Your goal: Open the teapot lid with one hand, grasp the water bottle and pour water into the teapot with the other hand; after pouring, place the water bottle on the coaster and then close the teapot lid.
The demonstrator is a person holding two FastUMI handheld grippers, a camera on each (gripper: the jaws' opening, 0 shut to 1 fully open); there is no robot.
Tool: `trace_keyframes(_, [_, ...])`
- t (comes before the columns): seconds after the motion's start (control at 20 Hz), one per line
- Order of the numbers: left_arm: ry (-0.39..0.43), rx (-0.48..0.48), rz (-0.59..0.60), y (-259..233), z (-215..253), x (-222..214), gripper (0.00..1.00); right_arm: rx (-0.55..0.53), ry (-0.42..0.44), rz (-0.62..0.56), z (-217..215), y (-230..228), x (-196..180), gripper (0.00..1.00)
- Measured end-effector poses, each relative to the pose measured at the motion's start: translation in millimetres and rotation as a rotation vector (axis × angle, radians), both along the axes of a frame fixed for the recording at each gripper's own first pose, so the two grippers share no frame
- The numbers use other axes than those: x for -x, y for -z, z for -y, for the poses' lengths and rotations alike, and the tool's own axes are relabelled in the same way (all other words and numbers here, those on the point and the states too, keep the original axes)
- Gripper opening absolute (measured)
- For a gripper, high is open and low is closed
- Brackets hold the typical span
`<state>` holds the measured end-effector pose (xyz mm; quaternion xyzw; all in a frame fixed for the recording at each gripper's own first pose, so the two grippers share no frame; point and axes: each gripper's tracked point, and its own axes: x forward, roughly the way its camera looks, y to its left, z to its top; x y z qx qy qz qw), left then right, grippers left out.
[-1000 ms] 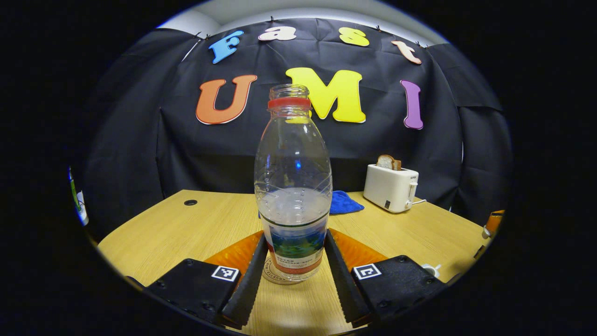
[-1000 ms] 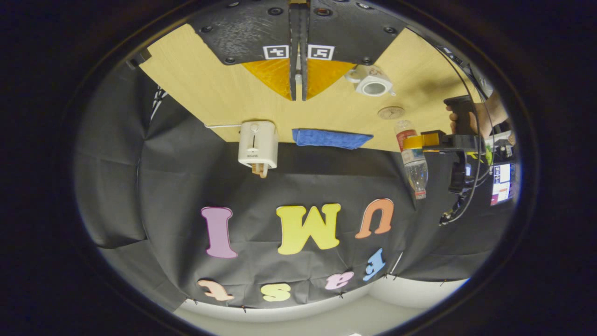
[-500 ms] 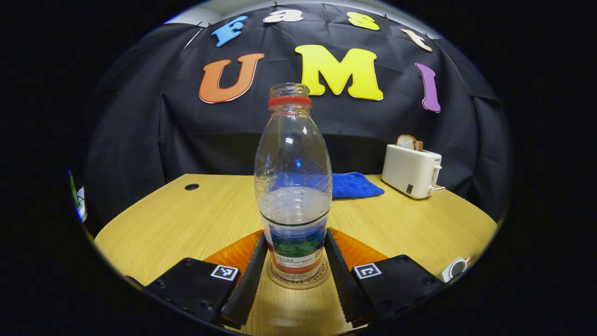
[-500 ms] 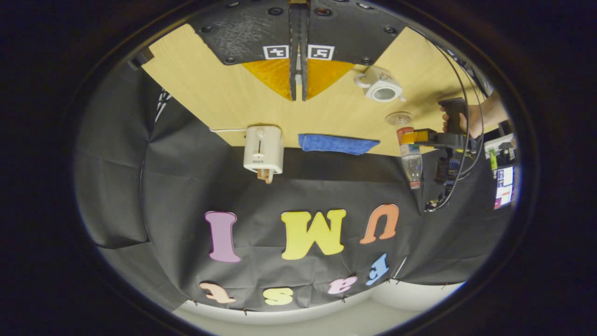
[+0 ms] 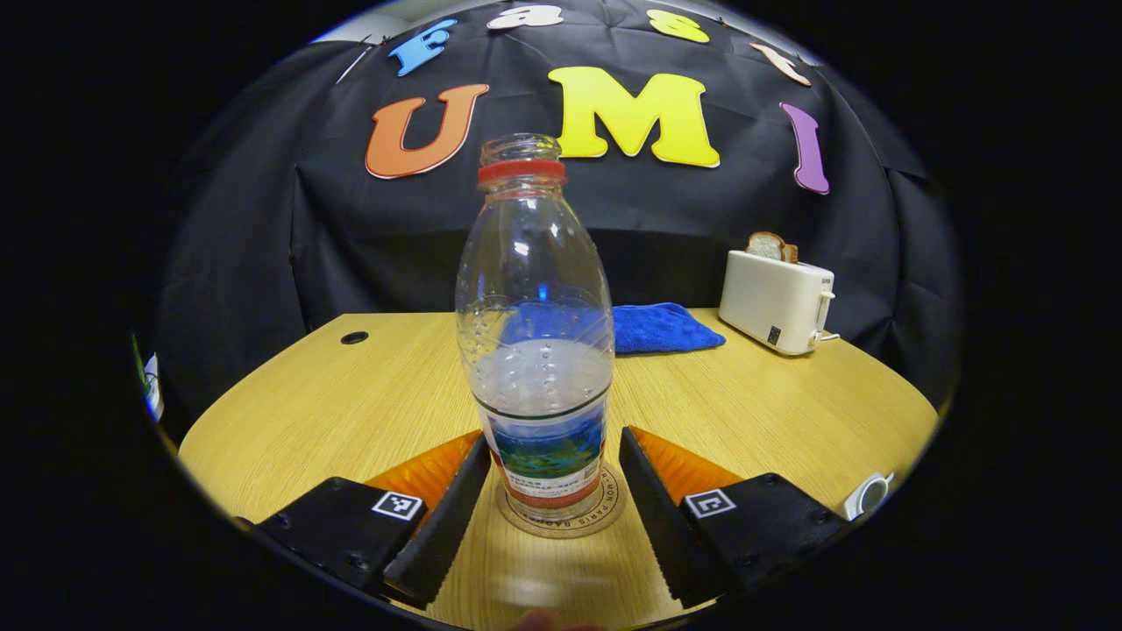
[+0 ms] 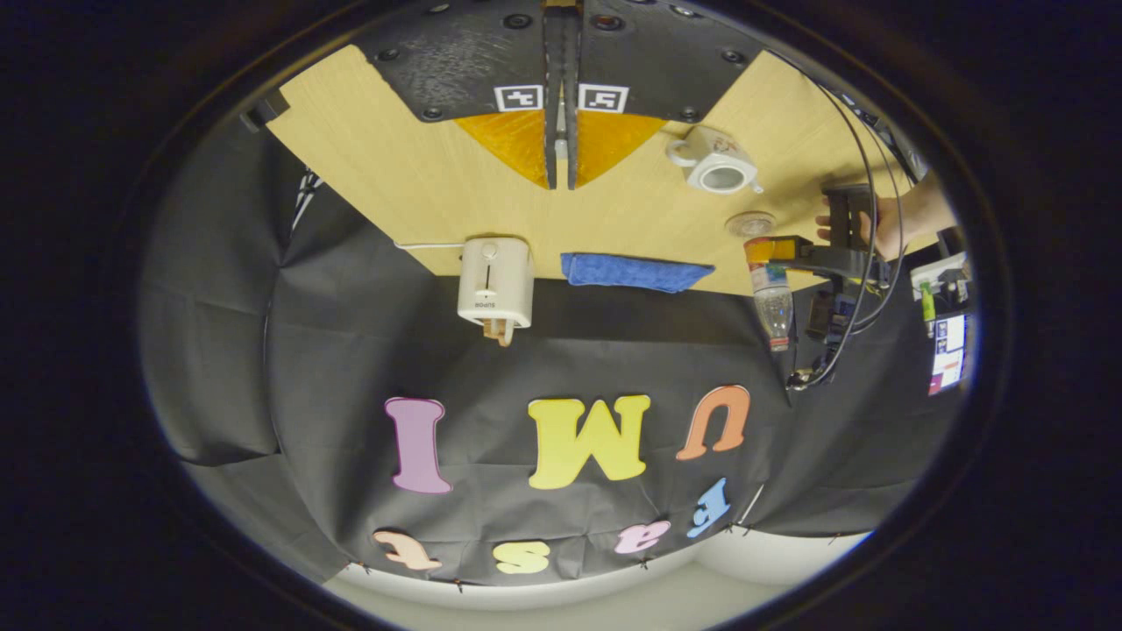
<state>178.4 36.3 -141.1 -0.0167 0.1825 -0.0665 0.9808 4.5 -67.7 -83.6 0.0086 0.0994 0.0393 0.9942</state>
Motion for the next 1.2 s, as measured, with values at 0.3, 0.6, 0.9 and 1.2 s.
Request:
trace_keyframes(0.3, [-0.008, 0.014, -0.02, 1, -2, 16, 0.96, -0.005, -0.013, 0.001, -7, -1, 0, 0.0])
trace_keyframes(0.6, [-0.049, 0.011, 0.019, -15, -27, 75, 0.96, -0.016, -0.086, 0.037, -42, -15, -10, 0.0])
trace_keyframes(0.9, [-0.153, -0.01, 0.155, -52, -62, 127, 0.96, -0.038, -0.229, 0.059, -102, -25, -32, 0.0])
trace_keyframes(1.2, [-0.208, -0.034, 0.227, -69, -77, 160, 0.96, -0.047, -0.334, 0.064, -150, -14, -48, 0.0])
